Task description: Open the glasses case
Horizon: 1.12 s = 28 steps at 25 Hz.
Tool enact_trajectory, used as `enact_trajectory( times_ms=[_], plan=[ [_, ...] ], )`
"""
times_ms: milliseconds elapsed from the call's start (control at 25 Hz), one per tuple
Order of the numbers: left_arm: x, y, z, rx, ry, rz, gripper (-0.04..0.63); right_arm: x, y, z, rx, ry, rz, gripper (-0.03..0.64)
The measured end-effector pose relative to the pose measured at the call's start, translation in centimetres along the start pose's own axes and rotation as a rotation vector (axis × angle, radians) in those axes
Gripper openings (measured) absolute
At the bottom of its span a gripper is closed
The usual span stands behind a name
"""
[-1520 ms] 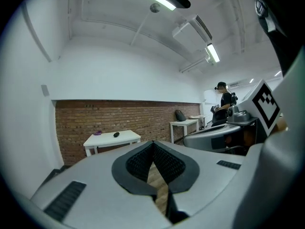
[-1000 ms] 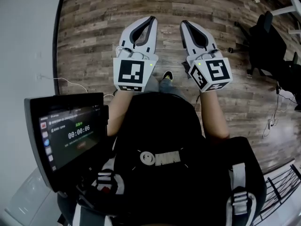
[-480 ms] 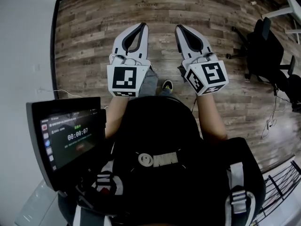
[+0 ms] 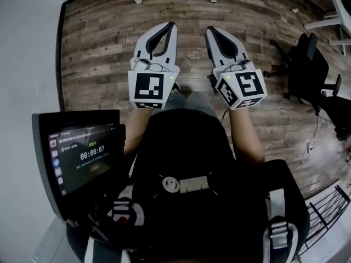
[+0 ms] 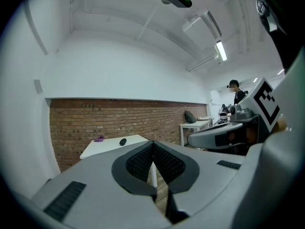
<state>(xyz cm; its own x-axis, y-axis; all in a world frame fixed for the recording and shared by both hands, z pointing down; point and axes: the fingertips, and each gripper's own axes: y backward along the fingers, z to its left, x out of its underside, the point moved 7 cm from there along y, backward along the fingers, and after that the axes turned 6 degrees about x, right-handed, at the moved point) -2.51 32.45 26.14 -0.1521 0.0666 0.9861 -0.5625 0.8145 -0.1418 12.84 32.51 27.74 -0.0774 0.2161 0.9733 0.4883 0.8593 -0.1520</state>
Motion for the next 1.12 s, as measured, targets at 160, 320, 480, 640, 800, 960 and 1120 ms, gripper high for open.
enact_trajectory(
  times_ms=[160, 320, 480, 640, 800, 960, 1120],
  plan=[
    [0.3, -2.0, 1.3, -0.003, 0.017, 0.011, 0.003, 0.0, -1.8, -0.8, 0.01, -0.003, 0.017, -0.003],
    [0.1, -4.6, 2.1, 0.013, 0.019, 0.016, 0.003, -0.3, -3.6, -2.4, 0.027, -0.002, 0.022, -0.003],
    [-0.5, -8.6, 4.3, -0.002, 0.015, 0.028, 0.003, -1.4, -7.2, -5.4, 0.023, 0.01, 0.03, -0.003],
    [-0.6, -12.8, 6.6, -0.009, 0.01, 0.03, 0.003, -2.3, -10.7, -9.1, 0.035, -0.008, 0.009, -0.003],
    [-0.5, -16.7, 7.9, -0.029, 0.003, 0.033, 0.003, -3.0, -13.6, -12.6, 0.028, -0.007, -0.022, -0.003],
    [-1.4, -20.1, 8.1, -0.042, -0.001, 0.039, 0.003, -3.6, -15.6, -16.3, 0.028, -0.025, -0.028, -0.003],
    [-0.9, -24.0, 12.0, -0.061, 0.013, 0.052, 0.003, -3.9, -20.7, -18.0, 0.011, -0.033, 0.009, -0.003]
  ],
)
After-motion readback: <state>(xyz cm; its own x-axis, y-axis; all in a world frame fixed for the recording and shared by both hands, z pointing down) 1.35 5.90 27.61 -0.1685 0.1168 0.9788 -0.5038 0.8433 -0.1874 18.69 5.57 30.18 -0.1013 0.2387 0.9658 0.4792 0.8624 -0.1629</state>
